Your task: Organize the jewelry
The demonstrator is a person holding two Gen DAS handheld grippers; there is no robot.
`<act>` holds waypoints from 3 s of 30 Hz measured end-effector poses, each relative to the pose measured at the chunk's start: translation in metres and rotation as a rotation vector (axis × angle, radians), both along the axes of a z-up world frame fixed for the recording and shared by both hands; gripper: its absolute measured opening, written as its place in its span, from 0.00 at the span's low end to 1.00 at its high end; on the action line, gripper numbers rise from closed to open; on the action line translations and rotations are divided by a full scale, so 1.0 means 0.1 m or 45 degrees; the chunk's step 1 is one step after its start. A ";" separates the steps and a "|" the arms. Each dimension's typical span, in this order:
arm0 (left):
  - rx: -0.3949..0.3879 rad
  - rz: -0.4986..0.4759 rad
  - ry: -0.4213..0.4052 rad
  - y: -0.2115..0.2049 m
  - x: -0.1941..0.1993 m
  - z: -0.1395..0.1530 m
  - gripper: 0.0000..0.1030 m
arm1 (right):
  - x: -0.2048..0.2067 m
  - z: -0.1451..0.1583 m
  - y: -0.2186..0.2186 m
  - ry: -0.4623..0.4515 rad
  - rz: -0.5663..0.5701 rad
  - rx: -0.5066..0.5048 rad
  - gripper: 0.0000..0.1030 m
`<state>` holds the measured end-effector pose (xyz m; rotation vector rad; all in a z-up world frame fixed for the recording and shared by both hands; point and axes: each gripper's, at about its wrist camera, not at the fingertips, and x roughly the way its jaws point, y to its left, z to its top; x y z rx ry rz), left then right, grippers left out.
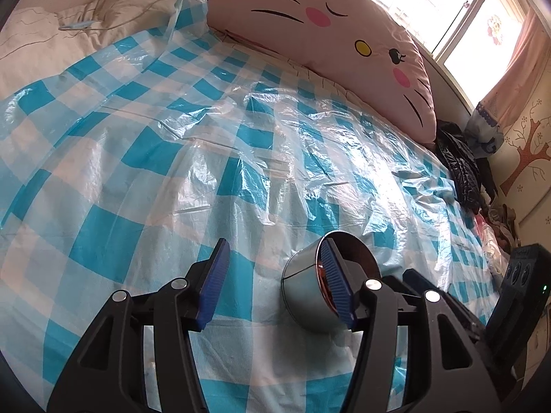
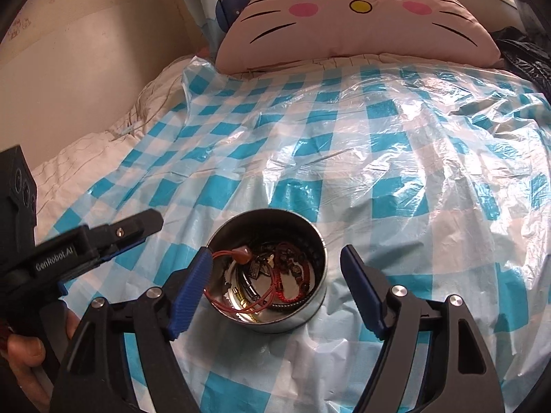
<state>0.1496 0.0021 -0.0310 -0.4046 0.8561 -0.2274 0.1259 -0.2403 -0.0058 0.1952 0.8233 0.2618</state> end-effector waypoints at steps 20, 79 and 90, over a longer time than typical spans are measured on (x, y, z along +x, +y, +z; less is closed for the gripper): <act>0.329 -0.473 -0.111 -0.34 -1.58 0.09 0.65 | -0.99 -0.23 -0.14 0.293 0.211 0.194 0.76; 0.571 -0.672 -0.010 -0.66 -1.79 -0.16 0.73 | -1.08 -0.21 -0.57 0.240 0.305 0.917 0.05; 0.561 -0.612 -0.029 -0.74 -1.64 -0.22 0.70 | -1.11 -0.20 -0.84 0.163 0.195 1.015 0.05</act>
